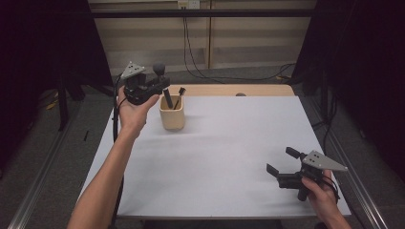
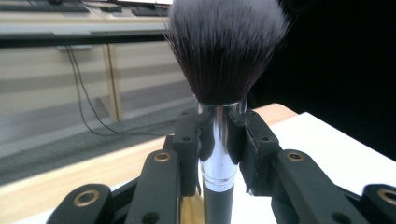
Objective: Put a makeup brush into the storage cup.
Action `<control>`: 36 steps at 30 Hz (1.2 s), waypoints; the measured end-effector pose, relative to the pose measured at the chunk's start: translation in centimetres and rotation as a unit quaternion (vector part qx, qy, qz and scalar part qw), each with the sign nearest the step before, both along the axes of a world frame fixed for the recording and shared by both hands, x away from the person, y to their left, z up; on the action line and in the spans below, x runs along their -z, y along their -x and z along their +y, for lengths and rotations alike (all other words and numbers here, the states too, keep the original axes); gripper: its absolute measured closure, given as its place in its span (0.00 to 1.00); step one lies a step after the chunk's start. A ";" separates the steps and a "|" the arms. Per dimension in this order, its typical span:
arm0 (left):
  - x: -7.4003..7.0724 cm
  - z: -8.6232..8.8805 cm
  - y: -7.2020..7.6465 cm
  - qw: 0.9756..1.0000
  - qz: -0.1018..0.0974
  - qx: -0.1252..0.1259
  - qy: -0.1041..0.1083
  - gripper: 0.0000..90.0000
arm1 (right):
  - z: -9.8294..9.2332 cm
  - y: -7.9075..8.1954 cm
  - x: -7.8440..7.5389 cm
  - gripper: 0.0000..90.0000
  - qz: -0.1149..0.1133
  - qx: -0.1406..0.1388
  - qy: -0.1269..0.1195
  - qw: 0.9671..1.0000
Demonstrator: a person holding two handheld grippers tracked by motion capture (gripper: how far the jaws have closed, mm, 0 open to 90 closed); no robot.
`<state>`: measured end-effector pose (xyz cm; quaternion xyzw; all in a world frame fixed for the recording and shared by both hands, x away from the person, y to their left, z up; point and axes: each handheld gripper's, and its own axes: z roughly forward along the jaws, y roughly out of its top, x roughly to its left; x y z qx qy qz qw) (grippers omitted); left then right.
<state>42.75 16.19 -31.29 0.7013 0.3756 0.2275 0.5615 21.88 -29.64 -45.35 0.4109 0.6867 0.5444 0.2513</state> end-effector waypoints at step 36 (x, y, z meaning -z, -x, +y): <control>3.2 0.4 -3.0 1.000 0.010 -0.024 -0.012 0.79 | -0.1 0.1 0.1 0.00 0.000 -0.006 0.002 1.000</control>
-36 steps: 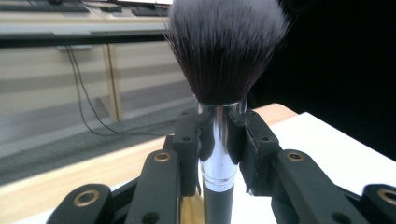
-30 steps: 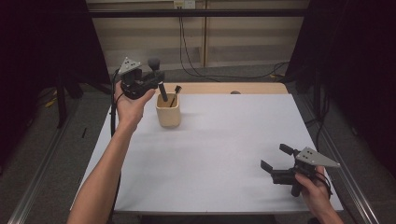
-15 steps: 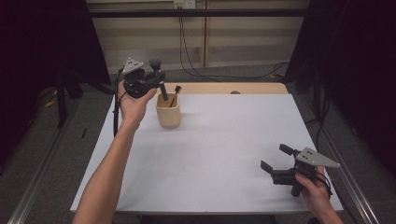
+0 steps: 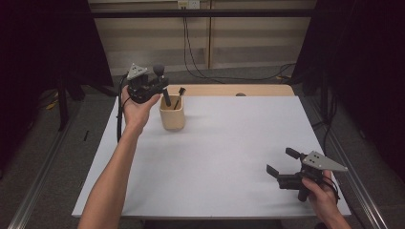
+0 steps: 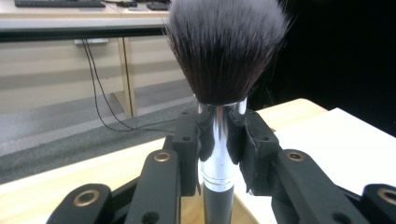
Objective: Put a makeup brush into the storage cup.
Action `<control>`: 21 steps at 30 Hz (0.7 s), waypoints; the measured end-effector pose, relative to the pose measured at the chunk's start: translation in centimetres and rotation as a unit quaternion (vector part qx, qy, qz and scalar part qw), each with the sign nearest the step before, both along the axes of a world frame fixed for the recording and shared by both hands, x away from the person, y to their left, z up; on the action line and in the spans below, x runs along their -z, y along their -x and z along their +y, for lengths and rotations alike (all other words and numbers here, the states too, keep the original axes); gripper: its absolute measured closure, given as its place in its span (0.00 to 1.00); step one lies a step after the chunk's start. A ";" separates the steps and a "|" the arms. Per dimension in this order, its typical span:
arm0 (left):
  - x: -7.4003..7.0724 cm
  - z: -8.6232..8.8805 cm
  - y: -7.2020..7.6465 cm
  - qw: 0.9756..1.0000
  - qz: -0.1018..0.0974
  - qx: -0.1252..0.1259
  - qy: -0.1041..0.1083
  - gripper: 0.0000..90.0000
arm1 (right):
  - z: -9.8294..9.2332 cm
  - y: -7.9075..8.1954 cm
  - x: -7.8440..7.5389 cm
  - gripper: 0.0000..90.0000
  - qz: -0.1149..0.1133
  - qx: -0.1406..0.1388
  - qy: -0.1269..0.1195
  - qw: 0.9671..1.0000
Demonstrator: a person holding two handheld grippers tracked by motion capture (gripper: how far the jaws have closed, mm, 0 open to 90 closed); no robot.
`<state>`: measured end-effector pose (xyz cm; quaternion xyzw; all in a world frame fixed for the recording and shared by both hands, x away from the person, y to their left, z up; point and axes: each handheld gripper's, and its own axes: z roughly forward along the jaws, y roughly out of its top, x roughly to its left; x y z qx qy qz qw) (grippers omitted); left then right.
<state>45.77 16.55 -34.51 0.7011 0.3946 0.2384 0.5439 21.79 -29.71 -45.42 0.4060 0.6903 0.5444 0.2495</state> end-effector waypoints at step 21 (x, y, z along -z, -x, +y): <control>1.7 -0.5 0.0 1.000 0.013 0.007 -0.014 0.79 | 0.1 0.0 0.0 0.00 0.001 -0.001 0.000 1.000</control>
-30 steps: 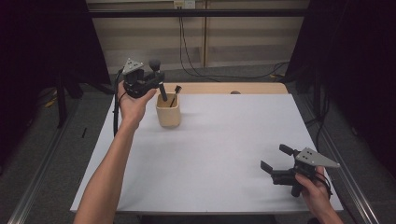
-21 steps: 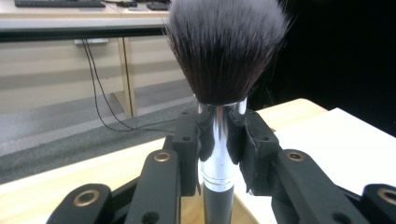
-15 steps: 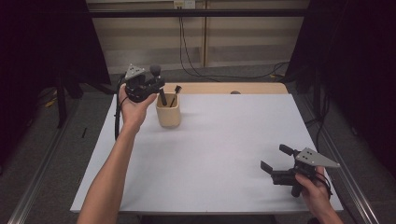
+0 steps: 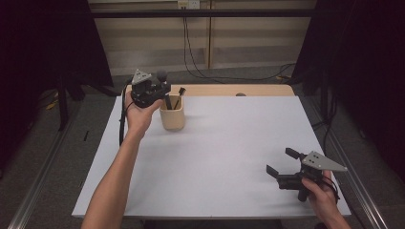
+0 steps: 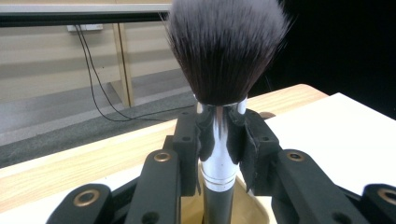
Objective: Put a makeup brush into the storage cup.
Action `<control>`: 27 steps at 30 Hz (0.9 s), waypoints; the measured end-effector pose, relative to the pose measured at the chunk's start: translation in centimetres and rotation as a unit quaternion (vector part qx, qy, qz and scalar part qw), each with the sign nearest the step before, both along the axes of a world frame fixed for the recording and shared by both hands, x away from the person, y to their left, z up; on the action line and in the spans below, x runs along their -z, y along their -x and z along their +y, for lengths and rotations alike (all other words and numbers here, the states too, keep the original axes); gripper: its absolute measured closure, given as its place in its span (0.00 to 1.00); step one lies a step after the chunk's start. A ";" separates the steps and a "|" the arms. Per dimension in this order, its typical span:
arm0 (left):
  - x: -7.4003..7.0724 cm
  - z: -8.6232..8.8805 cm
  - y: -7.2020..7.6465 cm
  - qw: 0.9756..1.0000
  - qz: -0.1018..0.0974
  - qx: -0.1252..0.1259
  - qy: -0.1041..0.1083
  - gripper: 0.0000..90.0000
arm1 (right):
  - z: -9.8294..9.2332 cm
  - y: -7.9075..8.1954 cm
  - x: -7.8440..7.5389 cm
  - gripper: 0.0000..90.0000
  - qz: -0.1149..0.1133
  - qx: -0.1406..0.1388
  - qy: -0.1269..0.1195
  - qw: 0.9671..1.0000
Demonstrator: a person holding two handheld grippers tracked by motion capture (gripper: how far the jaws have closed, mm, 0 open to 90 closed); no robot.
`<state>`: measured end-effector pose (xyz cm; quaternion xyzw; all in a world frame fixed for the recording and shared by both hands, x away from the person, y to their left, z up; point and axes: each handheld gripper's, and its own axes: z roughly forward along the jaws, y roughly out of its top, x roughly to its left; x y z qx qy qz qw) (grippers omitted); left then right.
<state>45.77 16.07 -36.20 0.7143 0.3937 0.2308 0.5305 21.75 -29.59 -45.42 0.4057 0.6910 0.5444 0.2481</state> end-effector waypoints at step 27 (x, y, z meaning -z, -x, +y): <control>2.4 -0.1 0.0 1.000 0.019 0.008 -0.014 0.79 | 0.0 0.0 0.1 0.00 0.003 0.001 0.001 1.000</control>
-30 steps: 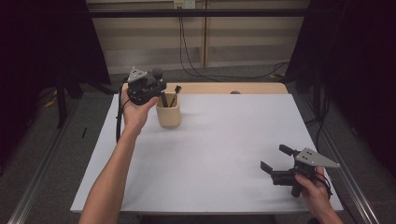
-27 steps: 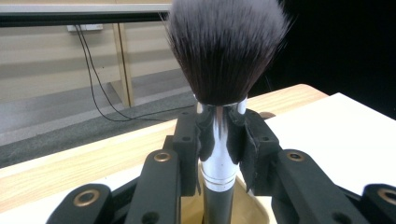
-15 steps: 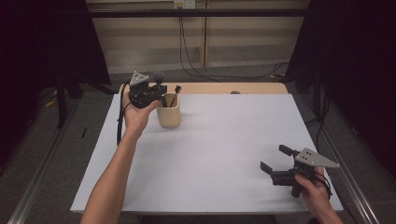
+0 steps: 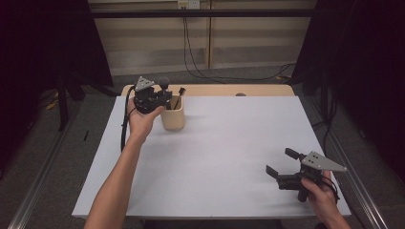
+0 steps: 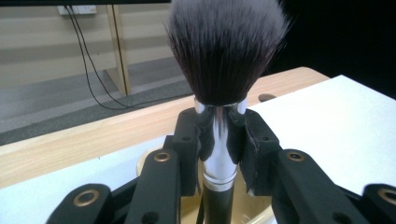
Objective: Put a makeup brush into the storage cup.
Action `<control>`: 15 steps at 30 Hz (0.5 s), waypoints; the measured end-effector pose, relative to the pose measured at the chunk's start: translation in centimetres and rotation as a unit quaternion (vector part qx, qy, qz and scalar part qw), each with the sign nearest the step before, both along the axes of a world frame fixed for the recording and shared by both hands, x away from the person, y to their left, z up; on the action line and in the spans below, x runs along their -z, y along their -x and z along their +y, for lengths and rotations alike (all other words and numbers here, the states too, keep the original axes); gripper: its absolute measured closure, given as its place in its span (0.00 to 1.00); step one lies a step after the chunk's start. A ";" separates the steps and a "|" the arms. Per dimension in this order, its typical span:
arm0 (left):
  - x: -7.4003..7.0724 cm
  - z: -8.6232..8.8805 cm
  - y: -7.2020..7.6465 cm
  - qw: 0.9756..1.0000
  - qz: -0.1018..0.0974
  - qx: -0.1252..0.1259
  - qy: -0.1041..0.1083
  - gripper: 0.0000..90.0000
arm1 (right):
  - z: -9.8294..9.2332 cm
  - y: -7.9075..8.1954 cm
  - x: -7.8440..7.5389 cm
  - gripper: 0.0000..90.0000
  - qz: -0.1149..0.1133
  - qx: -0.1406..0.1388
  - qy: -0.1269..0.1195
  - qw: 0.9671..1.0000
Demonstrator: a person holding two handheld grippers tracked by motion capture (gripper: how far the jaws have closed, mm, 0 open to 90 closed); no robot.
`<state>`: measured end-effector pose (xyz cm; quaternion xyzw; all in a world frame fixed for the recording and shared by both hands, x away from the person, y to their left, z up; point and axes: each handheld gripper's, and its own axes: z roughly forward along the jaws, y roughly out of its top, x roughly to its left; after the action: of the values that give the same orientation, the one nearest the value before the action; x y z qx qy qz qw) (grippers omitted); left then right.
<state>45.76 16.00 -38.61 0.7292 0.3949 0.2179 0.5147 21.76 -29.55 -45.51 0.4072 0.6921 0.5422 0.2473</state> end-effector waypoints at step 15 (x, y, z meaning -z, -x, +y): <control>1.1 -0.3 0.0 1.000 0.015 -0.002 -0.010 0.79 | 0.0 0.0 0.0 0.00 0.001 0.001 0.002 1.000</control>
<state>45.80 15.72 -39.70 0.7371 0.4016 0.2117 0.5006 21.80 -29.57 -45.56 0.4079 0.6929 0.5404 0.2478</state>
